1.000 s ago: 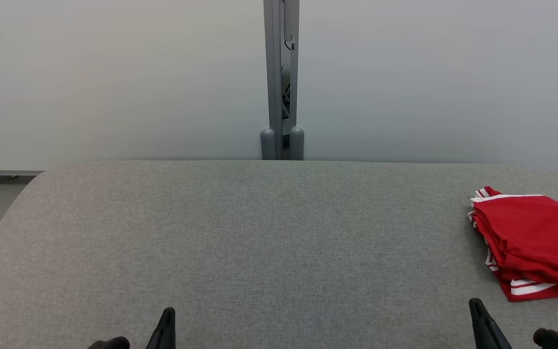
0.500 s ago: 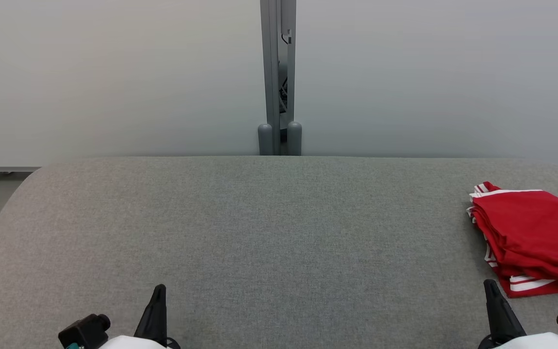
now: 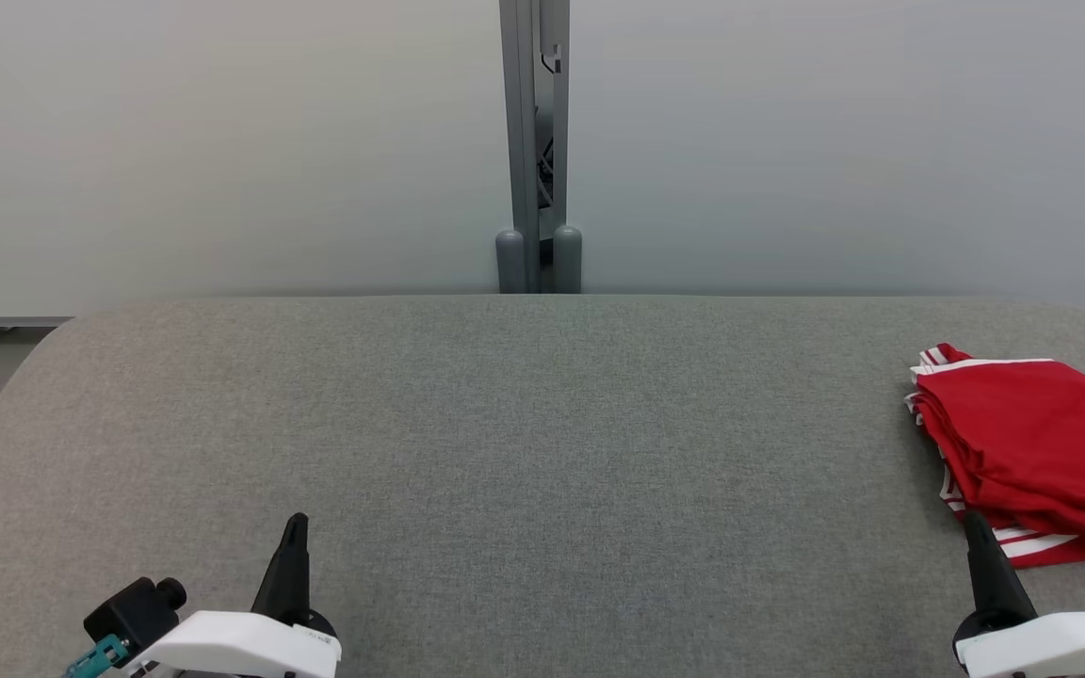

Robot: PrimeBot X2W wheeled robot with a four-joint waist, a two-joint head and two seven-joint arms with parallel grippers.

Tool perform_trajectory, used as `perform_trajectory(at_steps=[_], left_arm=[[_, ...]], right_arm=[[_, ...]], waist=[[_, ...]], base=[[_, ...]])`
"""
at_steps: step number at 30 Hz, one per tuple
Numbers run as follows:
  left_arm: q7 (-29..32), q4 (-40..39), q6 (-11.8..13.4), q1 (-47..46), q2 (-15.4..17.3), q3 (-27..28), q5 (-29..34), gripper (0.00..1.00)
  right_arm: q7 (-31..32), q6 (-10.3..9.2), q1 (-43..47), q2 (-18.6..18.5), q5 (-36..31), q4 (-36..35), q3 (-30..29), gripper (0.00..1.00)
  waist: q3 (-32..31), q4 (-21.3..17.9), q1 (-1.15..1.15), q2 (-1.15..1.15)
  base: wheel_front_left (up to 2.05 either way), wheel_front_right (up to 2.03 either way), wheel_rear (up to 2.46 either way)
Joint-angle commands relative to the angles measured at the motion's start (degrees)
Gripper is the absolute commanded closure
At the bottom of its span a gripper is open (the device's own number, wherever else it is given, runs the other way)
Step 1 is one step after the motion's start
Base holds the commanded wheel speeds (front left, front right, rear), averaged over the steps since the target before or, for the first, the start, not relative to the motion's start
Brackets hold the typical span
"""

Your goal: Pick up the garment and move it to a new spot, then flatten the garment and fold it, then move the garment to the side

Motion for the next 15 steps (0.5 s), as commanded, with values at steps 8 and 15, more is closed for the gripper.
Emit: perform_trajectory(at_steps=[8, 15], left_arm=[[1.4, 0.2, -1.1, -3.9, 0.2, 1.2, -6.2, 1.00], [2.5, 0.8, -1.8, -5.8, 0.2, 2.0, -11.2, 1.00]], right_arm=[[2.1, -0.01, -3.2, -0.7, 6.4, 0.2, -1.7, 1.00], [3.7, 0.00, -4.8, -0.7, 11.4, 0.9, -2.9, 1.00]], waist=[[0.5, -0.2, 0.00, 0.00], [1.0, -0.5, 0.00, 0.00]], base=[[0.00, 0.00, 0.00], [0.00, 0.00, 0.00]])
